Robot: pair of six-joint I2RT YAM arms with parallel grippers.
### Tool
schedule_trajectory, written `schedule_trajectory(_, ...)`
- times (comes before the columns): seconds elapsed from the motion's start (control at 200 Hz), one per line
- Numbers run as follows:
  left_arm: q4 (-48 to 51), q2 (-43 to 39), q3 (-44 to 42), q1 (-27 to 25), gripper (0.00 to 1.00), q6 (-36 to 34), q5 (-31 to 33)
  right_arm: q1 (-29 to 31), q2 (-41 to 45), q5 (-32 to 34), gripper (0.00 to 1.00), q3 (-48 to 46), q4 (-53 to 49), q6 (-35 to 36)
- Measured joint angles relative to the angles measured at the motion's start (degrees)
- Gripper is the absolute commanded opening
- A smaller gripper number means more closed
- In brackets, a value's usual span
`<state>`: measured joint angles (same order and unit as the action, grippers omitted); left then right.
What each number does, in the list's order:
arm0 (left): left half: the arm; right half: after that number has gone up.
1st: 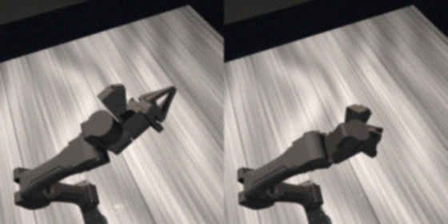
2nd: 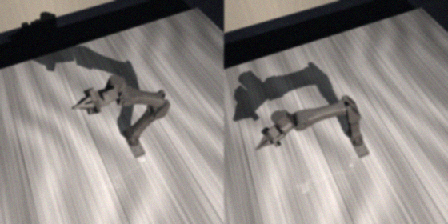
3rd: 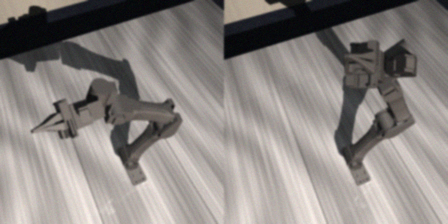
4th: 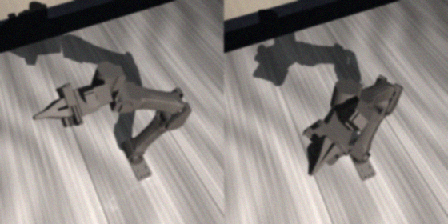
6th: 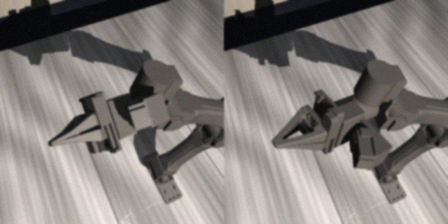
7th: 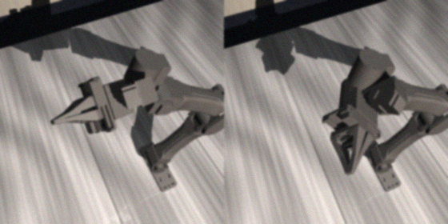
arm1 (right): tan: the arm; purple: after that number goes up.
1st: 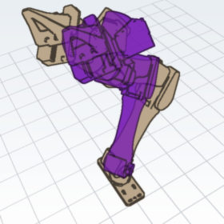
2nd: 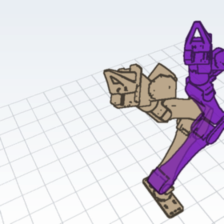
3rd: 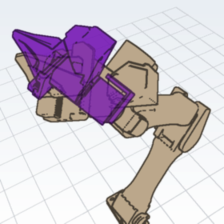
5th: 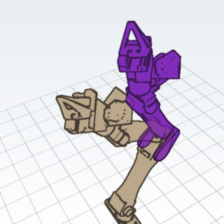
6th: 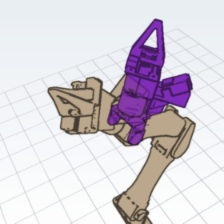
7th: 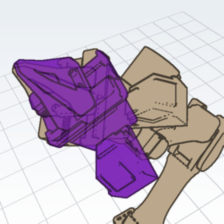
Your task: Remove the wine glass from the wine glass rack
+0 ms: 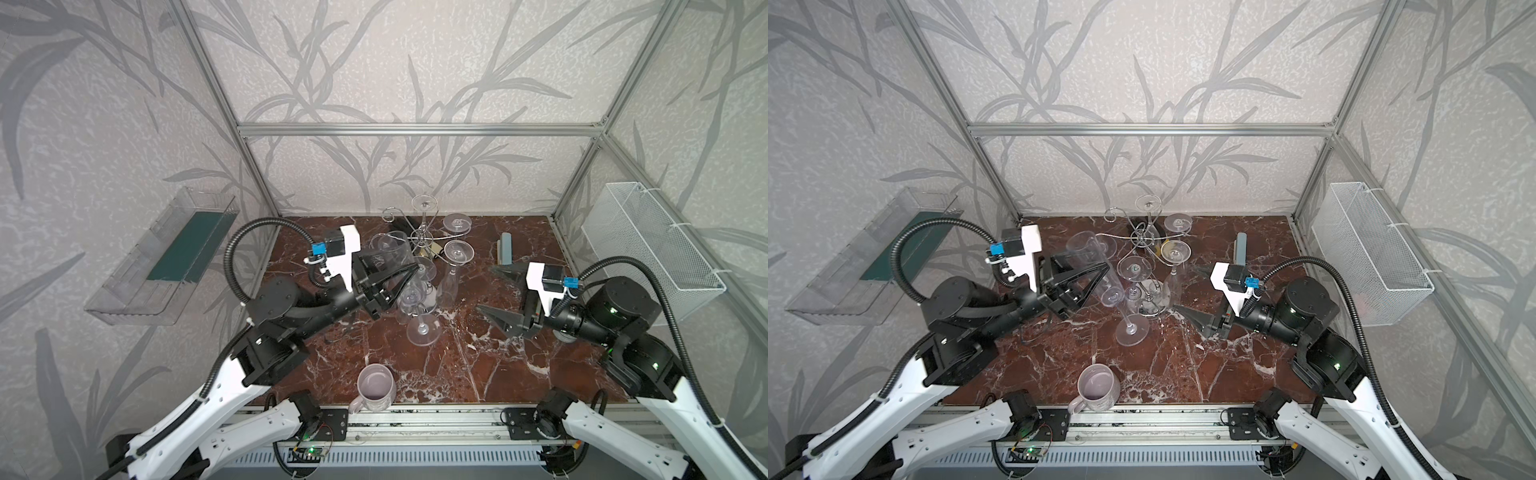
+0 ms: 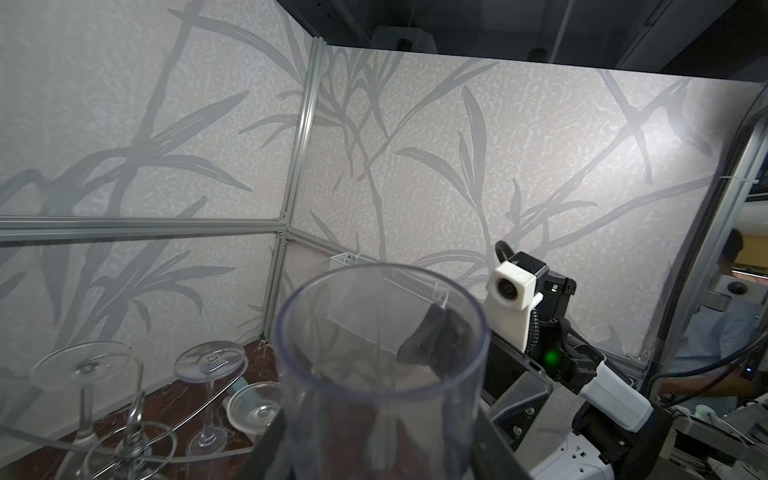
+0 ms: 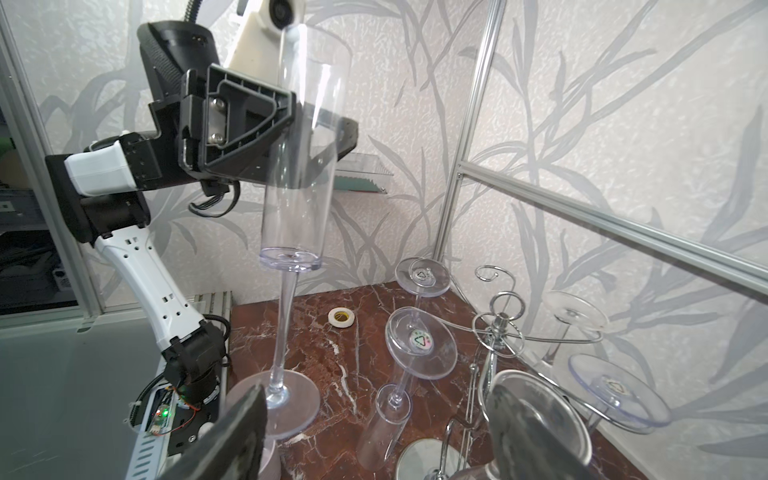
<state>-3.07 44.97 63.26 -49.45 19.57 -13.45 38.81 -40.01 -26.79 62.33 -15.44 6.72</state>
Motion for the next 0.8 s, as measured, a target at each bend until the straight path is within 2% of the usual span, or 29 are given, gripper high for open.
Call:
schedule_trajectory(0.19, 9.27, -9.42, -5.22, 0.02, 0.30, -1.03, 10.56, 0.00, 2.08, 3.89, 0.82, -2.05, 1.25, 0.92)
schedule_trajectory(0.45, 14.84, -21.66, -14.10, 0.02, 0.30, -4.20, 31.12, 0.00, 2.78, 6.97, 0.82, -4.59, 1.49, 1.51)
schedule_trajectory(0.655, 10.99, -23.45, -19.85, 0.02, 0.29, -10.62, 48.61, 0.00, 4.02, 8.44, 0.83, -5.57, 1.20, 1.51)
schedule_trajectory(0.8, 0.83, -20.26, -23.96, 0.44, 0.29, -19.56, 54.86, 0.00, 5.09, 9.03, 0.82, -5.62, 0.74, 1.46)
